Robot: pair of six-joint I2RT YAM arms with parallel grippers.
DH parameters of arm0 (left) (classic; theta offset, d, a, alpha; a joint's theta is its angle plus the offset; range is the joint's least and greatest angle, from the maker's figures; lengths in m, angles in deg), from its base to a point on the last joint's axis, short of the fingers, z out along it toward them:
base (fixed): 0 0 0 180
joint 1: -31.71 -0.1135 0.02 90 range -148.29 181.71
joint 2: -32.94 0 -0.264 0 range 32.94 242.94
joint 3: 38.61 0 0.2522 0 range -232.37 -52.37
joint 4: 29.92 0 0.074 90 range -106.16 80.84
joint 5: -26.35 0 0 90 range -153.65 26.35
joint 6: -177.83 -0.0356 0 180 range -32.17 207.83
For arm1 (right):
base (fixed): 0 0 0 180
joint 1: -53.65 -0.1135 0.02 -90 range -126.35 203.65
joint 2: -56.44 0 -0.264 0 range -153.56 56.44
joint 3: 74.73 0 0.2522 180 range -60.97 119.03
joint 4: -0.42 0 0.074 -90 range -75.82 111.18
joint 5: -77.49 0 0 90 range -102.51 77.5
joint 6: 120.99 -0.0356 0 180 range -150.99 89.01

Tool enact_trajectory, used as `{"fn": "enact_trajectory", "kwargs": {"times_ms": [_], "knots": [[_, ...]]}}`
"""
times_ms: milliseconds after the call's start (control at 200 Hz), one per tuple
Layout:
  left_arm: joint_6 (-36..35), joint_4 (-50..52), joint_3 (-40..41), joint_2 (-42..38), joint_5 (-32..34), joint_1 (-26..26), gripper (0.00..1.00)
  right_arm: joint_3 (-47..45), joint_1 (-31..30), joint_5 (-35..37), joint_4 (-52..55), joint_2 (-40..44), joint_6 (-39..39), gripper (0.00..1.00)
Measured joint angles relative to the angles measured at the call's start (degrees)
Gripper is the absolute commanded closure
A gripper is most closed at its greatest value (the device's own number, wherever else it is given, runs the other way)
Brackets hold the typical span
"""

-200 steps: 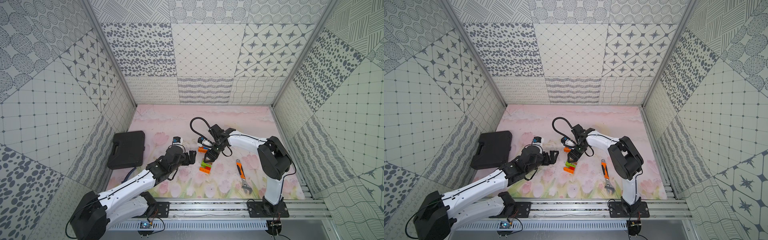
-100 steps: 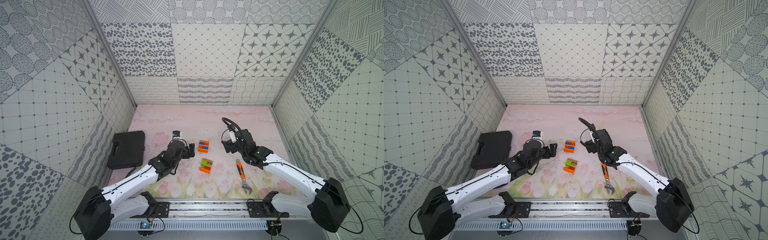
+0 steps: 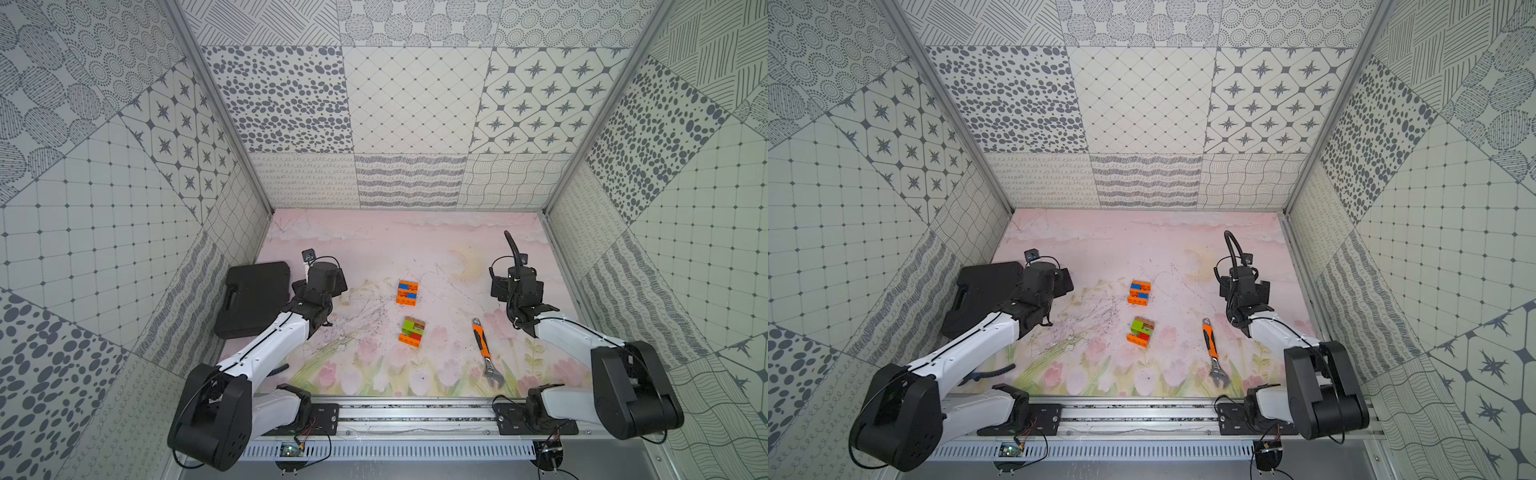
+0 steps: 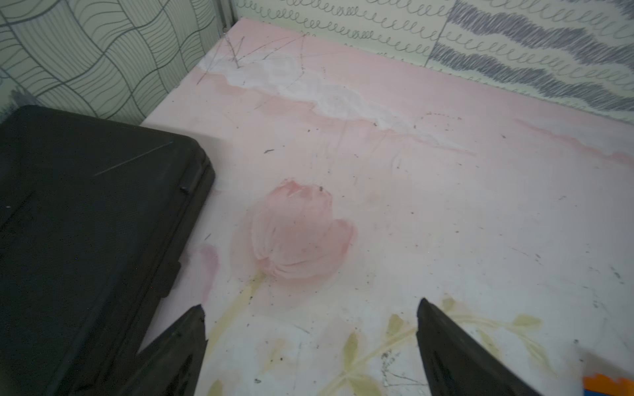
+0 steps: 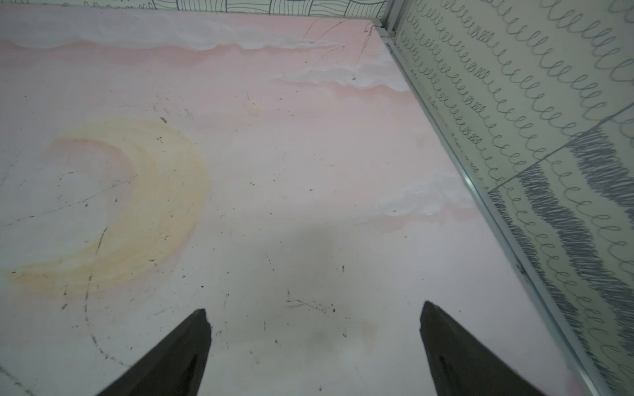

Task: Assemble the number 5 with lego
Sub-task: Reset both arms

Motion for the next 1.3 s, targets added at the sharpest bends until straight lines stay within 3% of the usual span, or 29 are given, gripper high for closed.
{"fn": "enact_trajectory", "kwargs": {"times_ms": [225, 430, 595, 941, 1301], "knots": [[-4.46, -5.46, 6.58, 2.47, -1.14, -5.35, 0.01, 2.78, 0.59, -9.77, -5.99, -8.04, 2.67, 0.01], [-7.45, -13.70, 8.96, 7.85, -3.58, -6.99, 0.01, 1.01, 0.68, -18.38, -13.03, -6.49, 8.07, 0.01], [-9.01, -20.00, 10.08, 9.81, -5.14, -7.41, 0.01, -2.69, 1.25, -19.06, -19.69, -6.49, 10.36, 0.01], [-10.93, -28.50, 12.02, 10.03, -7.30, -7.63, 0.01, -2.45, 3.17, -21.51, -21.88, -7.43, 10.54, 0.01], [-11.39, -30.53, 11.41, 11.15, -7.43, -7.87, 0.01, -7.30, 6.93, -25.44, -31.39, -10.47, 8.76, 0.01]]}}
